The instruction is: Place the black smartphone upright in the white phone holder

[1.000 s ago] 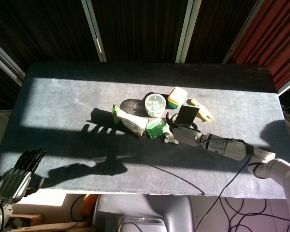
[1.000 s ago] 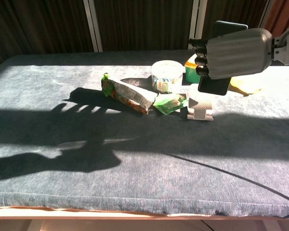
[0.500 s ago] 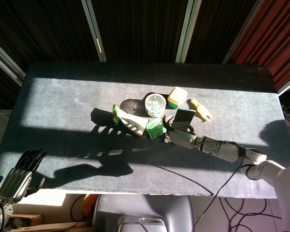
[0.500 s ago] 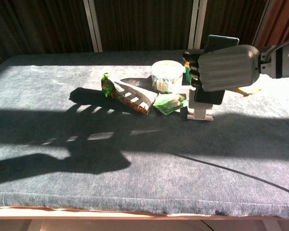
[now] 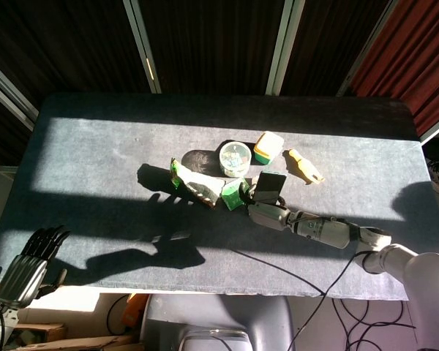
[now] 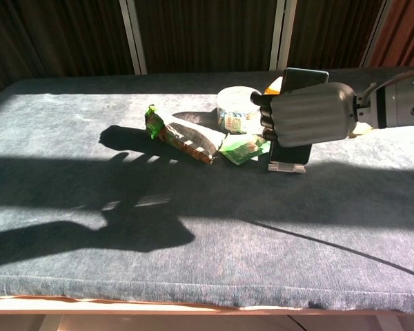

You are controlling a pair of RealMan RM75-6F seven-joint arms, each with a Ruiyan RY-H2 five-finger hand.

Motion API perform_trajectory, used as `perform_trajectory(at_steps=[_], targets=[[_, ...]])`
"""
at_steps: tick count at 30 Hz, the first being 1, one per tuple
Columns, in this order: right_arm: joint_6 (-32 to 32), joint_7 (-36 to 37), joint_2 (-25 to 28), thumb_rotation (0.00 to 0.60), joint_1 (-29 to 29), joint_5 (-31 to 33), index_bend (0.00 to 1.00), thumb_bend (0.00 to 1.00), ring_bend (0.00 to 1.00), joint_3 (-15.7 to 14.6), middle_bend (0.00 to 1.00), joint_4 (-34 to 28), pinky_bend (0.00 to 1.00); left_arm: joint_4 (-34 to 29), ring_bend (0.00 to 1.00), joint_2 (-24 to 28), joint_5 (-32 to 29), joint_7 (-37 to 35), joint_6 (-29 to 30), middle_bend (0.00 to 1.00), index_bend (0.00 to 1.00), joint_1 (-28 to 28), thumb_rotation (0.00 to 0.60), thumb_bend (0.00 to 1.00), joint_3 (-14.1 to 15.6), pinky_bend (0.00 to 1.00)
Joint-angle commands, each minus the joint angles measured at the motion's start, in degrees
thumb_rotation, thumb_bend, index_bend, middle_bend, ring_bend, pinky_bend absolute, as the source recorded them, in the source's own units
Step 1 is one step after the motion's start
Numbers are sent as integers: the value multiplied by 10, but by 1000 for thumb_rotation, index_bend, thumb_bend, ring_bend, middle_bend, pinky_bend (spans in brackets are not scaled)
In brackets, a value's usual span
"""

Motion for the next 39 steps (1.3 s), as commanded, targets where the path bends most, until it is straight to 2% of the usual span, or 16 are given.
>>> perform_trajectory(at_steps=[1,19,24,28,39], targets=[[-1,0,-2,600,-1,0,963,295,511,0,674,1,372,0,0,0,0,-1,1,0,0,0,600,401,0,0],[-9,-8,-23,600,-8,6,939,295,506,3,674,14,372,1,0,2,3,-5,6,0,0,2,600,401,2,0],[-11,-15,-24,600,-9,7,865,295,493,4,674,17,370,2,0,2,2,-5,6,0,0,3,600,402,1,0],[-12,-19,-23,600,-11,10,741,295,479,6,673,15,363,1,0,2,2,-5,5,0,0,2,600,401,2,0],[-23,-43,-24,600,-20,25,540,295,427,15,627,8,332,1,0,2,4,-2,10,0,0,5,600,401,2,0]])
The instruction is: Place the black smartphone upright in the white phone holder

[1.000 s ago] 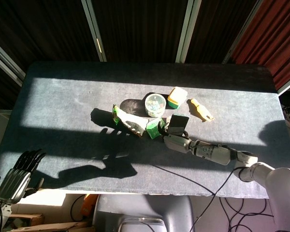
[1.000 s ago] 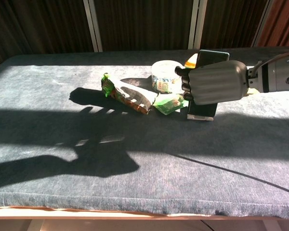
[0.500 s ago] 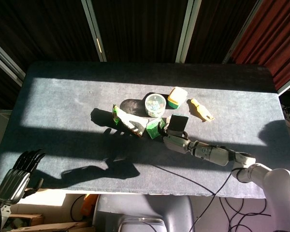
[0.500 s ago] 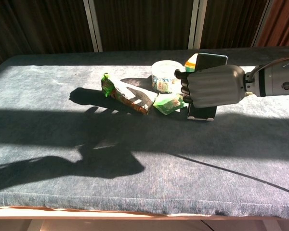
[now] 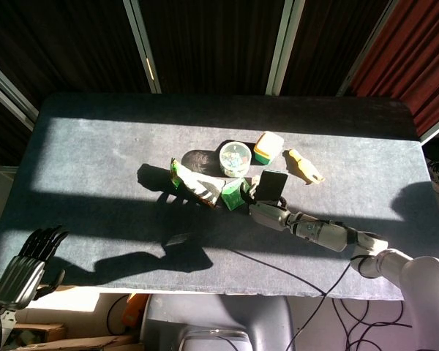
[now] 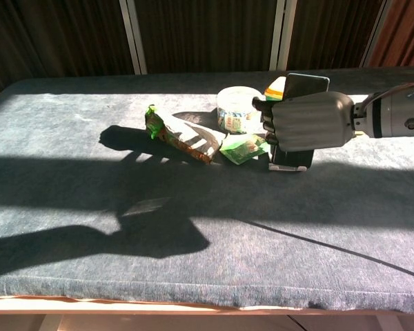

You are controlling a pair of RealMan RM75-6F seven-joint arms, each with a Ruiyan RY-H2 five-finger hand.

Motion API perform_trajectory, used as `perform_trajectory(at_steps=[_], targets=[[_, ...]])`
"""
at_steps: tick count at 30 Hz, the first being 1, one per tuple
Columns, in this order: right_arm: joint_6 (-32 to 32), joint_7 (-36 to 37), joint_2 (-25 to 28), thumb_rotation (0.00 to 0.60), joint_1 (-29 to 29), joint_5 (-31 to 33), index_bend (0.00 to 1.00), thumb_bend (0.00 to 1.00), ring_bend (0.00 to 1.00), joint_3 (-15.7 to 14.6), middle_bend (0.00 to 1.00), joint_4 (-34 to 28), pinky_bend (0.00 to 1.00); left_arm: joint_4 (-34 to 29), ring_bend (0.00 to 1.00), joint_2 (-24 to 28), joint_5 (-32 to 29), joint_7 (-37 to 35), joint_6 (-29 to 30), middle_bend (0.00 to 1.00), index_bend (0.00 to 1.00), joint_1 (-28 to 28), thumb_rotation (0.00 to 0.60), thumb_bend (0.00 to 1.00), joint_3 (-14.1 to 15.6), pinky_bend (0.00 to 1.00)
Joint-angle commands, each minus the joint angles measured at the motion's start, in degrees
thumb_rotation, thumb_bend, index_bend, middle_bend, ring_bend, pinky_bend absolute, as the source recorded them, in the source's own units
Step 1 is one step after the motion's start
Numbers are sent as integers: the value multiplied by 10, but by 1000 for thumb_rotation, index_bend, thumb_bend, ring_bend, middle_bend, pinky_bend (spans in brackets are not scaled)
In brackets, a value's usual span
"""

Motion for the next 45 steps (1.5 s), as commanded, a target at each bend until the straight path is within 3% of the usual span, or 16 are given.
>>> perform_trajectory(at_steps=[1,14,24,45], targets=[[-3,-4,-1,600,-2,3,518,295,424,2,623,-3,330,0,0,0,3,1,3,0,0,1,600,401,1,0],[-12,-12,-8,600,-4,11,257,294,375,6,517,-4,301,1,0,0,6,-2,9,0,0,4,600,402,1,0],[-29,-34,-8,600,-8,28,16,294,266,16,394,-16,233,2,0,1,6,-5,9,0,0,4,600,400,2,0],[-42,-33,-11,600,-4,44,0,294,157,25,280,-24,175,1,0,3,3,-7,3,0,0,2,600,401,1,0]])
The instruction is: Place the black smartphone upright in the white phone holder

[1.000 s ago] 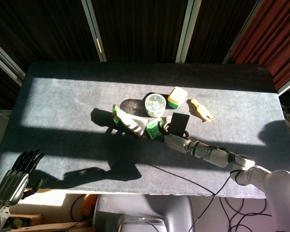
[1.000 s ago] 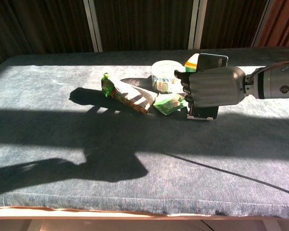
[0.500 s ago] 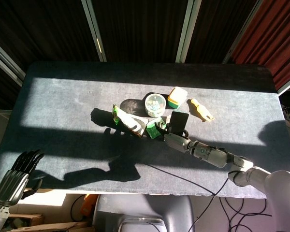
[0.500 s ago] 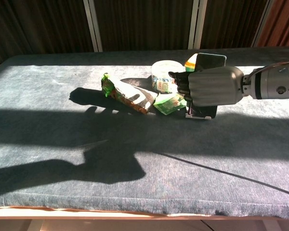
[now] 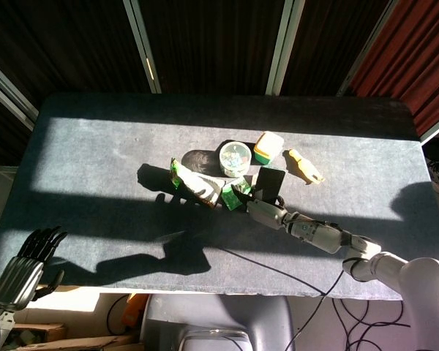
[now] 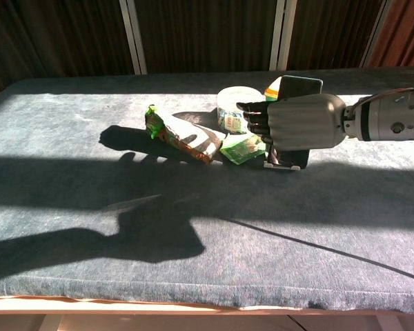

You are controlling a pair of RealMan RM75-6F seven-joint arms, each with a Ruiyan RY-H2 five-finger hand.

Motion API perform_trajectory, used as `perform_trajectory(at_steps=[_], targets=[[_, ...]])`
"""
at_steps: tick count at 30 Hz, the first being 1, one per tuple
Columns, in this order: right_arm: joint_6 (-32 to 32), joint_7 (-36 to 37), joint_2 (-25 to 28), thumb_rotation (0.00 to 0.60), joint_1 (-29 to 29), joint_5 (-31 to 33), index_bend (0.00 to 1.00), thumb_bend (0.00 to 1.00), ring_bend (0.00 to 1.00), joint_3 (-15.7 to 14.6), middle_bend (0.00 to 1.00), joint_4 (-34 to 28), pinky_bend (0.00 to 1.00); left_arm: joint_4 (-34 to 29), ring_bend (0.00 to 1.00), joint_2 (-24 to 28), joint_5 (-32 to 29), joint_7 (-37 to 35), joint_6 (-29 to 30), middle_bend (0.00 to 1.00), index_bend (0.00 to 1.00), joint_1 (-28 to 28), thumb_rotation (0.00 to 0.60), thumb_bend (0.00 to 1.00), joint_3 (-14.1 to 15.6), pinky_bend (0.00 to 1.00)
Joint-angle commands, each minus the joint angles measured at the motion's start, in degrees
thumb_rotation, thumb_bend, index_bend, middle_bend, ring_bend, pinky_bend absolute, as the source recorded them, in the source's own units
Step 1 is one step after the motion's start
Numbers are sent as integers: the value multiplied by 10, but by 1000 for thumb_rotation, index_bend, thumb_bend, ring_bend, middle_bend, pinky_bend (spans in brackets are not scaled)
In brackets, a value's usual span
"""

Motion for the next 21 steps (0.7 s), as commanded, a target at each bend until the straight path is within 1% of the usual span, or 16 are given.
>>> perform_trajectory(at_steps=[1,8,13,21], targets=[[0,3,0,600,0,2,0,294,154,1,277,-1,173,0,0,0,0,1,0,0,0,0,600,401,0,0],[1,4,2,600,-2,9,0,290,133,4,253,-5,158,-1,0,1,1,0,1,0,0,1,600,401,1,0],[-4,5,1,600,-2,16,0,268,96,8,209,-9,135,-1,0,1,1,-2,1,0,0,1,600,400,1,0],[-3,4,-3,600,1,18,0,259,52,10,159,-9,110,0,0,1,1,-5,3,0,0,1,600,401,0,0]])
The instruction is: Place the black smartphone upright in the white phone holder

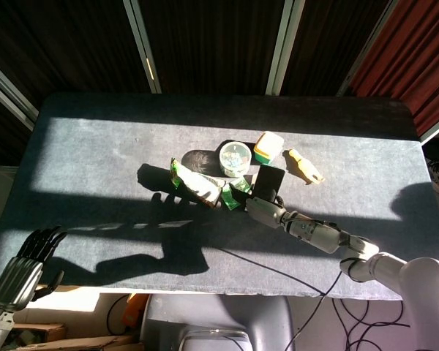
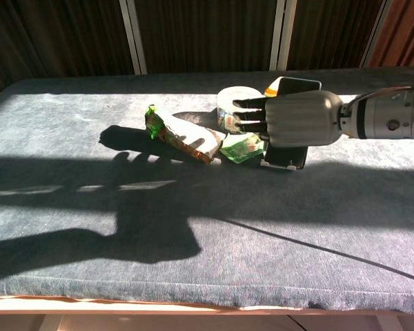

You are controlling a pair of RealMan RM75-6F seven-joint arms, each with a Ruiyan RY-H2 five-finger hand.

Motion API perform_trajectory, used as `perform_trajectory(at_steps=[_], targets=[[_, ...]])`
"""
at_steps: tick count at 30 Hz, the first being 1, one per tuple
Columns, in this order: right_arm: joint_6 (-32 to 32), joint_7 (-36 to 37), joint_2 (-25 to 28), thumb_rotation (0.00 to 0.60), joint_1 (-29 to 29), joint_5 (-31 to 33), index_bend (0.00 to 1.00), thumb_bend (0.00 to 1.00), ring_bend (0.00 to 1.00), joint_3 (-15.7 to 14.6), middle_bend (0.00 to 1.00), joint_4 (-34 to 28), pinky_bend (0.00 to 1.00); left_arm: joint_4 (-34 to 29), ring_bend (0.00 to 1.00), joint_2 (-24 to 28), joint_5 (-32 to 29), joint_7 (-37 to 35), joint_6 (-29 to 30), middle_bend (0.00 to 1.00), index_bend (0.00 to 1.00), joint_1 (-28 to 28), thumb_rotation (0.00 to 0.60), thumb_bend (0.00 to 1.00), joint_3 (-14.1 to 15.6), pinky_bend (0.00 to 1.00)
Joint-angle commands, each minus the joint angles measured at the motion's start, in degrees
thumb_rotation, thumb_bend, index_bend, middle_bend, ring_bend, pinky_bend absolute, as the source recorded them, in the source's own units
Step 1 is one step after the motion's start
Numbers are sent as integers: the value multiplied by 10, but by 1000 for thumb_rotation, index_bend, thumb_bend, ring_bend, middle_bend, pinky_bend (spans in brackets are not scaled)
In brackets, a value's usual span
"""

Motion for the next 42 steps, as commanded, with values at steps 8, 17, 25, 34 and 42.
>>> perform_trajectory(at_steps=[8,17,25,34,42], targets=[[4,-9,-11,600,-1,6,0,235,19,6,130,8,79,0,0,0,2,0,2,0,0,1,600,400,1,0],[14,-6,-14,600,-5,12,0,234,9,9,119,12,68,0,0,1,1,-1,1,0,0,1,600,401,1,0],[30,11,-5,600,-14,18,0,207,1,9,106,-4,57,-1,0,0,2,2,0,0,0,1,600,400,1,0],[86,42,45,600,-48,16,0,193,0,0,84,-74,40,-2,0,0,8,7,7,0,0,4,600,401,4,0],[325,126,84,600,-218,39,0,179,0,-24,14,-225,19,5,0,2,2,-8,29,0,0,13,600,402,-4,0]])
